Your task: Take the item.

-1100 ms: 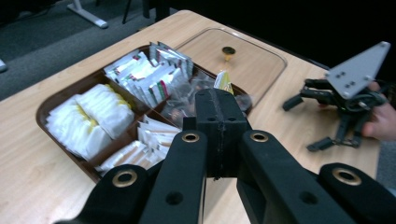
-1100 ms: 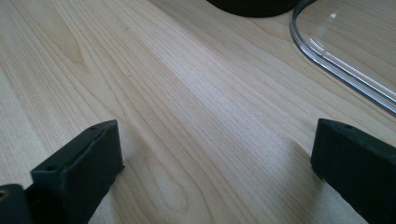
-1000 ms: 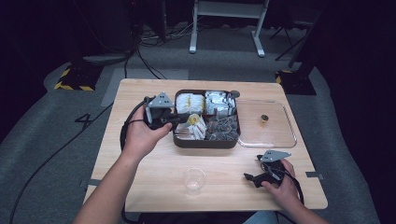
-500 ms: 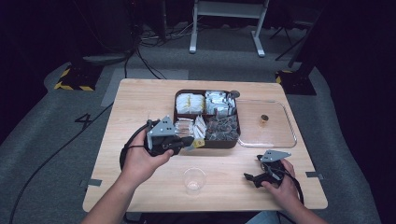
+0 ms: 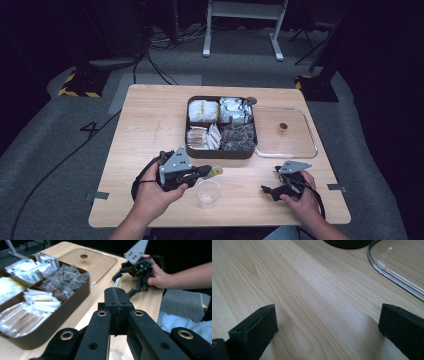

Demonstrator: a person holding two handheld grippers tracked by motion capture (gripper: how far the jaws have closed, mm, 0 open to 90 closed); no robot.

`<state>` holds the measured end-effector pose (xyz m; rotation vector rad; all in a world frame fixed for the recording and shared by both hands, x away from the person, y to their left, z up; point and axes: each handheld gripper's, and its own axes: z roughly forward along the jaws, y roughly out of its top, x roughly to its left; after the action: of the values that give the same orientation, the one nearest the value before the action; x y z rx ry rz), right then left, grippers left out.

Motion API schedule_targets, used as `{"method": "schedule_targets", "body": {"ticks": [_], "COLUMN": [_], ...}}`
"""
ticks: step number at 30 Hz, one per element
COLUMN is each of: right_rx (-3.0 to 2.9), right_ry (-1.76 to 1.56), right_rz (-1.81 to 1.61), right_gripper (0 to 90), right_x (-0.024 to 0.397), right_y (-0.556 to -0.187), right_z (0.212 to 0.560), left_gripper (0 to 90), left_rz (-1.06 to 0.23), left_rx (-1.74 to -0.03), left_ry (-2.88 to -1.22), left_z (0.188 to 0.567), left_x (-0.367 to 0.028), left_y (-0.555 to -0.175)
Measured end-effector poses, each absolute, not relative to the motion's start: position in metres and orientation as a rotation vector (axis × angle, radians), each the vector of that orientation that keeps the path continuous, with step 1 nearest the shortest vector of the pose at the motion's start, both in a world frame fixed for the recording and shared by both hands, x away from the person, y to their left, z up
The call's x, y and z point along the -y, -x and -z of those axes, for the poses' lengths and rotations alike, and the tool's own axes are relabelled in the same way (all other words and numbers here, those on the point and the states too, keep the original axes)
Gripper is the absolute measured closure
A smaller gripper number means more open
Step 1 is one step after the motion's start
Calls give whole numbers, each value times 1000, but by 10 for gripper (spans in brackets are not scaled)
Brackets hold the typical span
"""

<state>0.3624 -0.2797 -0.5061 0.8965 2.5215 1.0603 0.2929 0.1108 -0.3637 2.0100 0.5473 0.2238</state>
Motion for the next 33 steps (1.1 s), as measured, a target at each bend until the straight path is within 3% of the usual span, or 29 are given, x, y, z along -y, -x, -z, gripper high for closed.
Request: {"method": "schedule_targets", "body": {"ticks": [29, 33], "right_rx": [-2522, -2522], "right_ry": [-897, -896], "right_rz": [-1060, -1059], "right_gripper": [21, 21], "right_x": [280, 280], "right_y": [-362, -362], "right_z": [506, 506], "left_gripper": [900, 749], "left_rz": [-163, -122], "left_rx": [-540, -544], "left_ry": [-2071, -2057], "left_z": [408, 409], "left_x": [-101, -101], "left_y": [-284, -285]}}
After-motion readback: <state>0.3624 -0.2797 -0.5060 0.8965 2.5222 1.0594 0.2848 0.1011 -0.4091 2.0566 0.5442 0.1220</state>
